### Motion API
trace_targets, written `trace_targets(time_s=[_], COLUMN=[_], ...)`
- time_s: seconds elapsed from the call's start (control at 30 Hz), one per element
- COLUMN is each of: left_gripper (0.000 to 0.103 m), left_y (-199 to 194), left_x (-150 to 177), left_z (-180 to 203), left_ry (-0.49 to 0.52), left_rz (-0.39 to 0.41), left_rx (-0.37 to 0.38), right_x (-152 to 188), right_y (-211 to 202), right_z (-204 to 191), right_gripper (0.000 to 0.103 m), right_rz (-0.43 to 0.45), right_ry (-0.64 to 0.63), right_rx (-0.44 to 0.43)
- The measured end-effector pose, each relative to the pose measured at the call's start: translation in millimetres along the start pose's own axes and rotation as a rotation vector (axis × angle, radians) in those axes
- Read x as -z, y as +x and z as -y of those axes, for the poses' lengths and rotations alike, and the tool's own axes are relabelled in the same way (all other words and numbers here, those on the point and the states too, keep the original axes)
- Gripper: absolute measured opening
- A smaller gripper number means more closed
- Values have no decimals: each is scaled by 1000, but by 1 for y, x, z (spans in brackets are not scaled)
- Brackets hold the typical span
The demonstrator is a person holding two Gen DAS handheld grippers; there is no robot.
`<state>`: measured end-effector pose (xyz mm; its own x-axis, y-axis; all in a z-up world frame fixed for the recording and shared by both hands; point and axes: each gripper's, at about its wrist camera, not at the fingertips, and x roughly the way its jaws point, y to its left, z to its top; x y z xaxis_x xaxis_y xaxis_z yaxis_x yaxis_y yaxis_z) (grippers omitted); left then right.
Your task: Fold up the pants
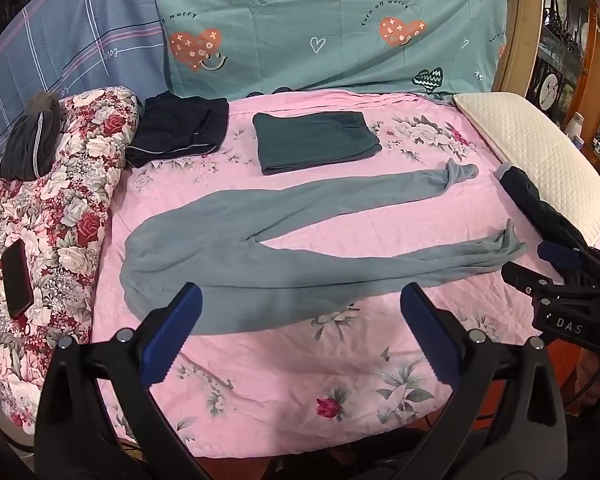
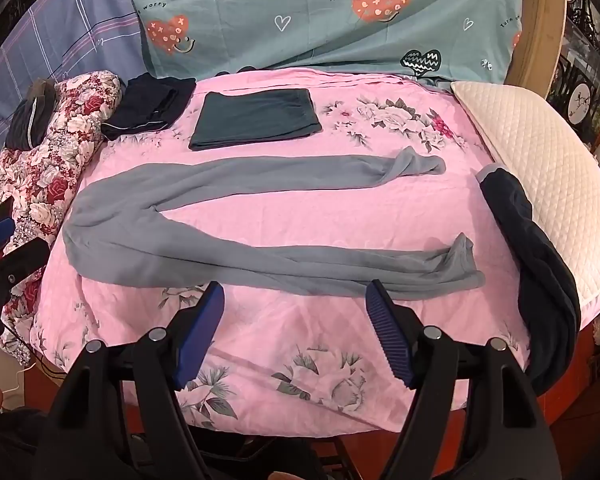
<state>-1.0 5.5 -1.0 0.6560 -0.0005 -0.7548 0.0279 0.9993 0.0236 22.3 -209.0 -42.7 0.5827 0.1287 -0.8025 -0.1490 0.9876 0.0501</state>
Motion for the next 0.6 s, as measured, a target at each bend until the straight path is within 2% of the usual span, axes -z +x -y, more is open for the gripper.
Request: trace_targets(time_s=[0.6], left_gripper=[101], left_y=[3], left_x=[-1], left_z=[-1], left_ry=[1], left_rz=[-5], left_rx=[-2], right_x=[1], right_y=[3], right_z=[-2], right_gripper=[73], right_rz=[-7], right_ry=[-5], right_rx=[-3])
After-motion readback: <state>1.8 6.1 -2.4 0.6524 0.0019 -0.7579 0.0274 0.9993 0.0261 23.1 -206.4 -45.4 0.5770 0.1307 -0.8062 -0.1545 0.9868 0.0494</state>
